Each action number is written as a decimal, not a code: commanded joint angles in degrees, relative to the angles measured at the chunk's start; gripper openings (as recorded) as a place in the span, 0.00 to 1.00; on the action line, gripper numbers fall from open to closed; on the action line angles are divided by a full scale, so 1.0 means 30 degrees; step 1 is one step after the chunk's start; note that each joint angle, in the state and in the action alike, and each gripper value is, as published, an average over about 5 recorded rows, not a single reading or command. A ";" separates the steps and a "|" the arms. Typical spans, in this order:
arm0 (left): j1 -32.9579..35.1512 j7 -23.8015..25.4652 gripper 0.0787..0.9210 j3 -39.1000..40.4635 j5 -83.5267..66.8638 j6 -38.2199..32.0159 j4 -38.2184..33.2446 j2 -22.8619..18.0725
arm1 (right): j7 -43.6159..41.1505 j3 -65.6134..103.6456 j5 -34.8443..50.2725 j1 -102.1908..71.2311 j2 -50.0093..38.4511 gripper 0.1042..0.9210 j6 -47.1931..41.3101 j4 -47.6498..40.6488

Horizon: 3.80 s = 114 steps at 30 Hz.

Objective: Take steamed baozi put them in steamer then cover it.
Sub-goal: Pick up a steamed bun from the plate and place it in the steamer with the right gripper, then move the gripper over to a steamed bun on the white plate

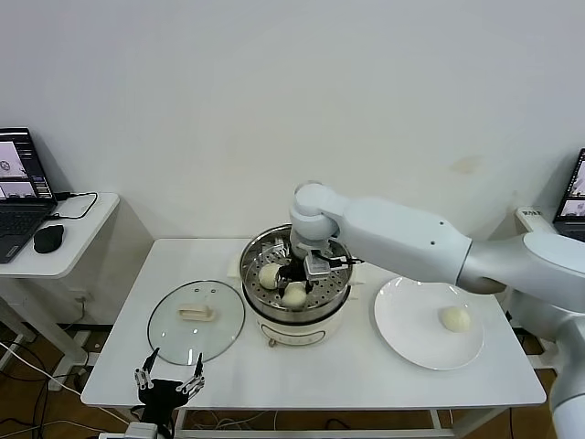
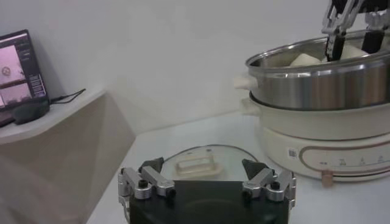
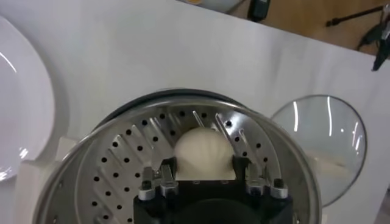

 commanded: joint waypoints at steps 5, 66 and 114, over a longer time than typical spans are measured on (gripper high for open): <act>-0.0007 0.0005 0.88 0.0034 0.0000 0.0002 0.0042 0.0031 | 0.0162 -0.0313 0.0239 -0.0231 0.0077 0.58 -0.0058 -0.0125; 0.0752 0.1307 0.88 0.0824 -0.0948 0.0880 -0.0239 0.1517 | -0.1419 1.2848 0.1980 -1.1040 -1.1426 0.88 -1.8528 -0.3260; 0.0434 0.1306 0.88 0.0880 -0.0475 0.0861 0.1028 0.1243 | -0.0183 1.2637 -0.0884 -1.0501 -0.8186 0.86 -1.6417 -0.8063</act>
